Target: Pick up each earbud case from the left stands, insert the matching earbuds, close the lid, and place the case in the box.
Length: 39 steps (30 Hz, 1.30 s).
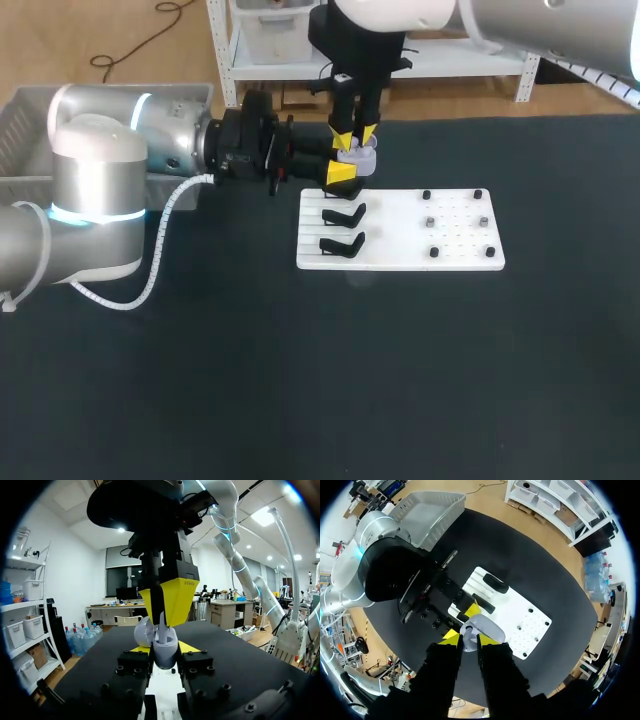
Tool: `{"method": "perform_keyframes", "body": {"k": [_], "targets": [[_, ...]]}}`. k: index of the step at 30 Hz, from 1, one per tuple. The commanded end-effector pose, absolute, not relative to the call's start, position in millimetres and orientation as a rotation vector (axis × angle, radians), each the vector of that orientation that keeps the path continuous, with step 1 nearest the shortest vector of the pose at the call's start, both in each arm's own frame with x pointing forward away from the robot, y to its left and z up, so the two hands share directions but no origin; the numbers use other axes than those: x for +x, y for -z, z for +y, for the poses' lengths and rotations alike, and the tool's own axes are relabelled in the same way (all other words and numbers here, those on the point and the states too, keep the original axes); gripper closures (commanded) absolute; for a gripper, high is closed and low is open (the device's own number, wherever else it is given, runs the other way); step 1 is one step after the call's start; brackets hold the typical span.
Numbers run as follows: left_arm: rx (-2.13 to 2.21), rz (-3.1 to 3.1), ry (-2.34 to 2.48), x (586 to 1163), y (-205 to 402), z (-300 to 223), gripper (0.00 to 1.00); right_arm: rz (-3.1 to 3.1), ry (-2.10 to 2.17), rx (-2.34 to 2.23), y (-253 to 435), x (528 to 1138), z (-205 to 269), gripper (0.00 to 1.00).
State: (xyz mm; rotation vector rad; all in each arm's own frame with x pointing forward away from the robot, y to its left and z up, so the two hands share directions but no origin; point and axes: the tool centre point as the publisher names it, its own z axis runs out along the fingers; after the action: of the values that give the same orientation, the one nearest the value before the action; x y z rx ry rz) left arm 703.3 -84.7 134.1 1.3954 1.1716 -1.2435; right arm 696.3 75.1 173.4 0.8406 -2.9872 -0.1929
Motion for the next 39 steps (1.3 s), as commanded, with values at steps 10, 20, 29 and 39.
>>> {"method": "perform_keyframes", "body": {"k": [10,20,29,39], "targets": [[1.395,1.172,1.242,703.3,-133.9,-84.8,1.0,-2.98,0.201,0.839,-170.3,696.6,75.7,1.0],[1.395,1.172,1.242,703.3,-133.9,-84.8,1.0,-2.969,0.198,0.84,-167.9,697.4,76.4,1.0],[1.395,1.172,1.242,703.3,-133.9,-84.8,1.0,-2.957,0.196,0.861,-174.3,694.9,76.8,0.0],[1.395,1.172,1.242,703.3,-133.9,-84.8,1.0,-3.008,0.26,0.89,-212.2,688.9,70.0,0.0]]}}
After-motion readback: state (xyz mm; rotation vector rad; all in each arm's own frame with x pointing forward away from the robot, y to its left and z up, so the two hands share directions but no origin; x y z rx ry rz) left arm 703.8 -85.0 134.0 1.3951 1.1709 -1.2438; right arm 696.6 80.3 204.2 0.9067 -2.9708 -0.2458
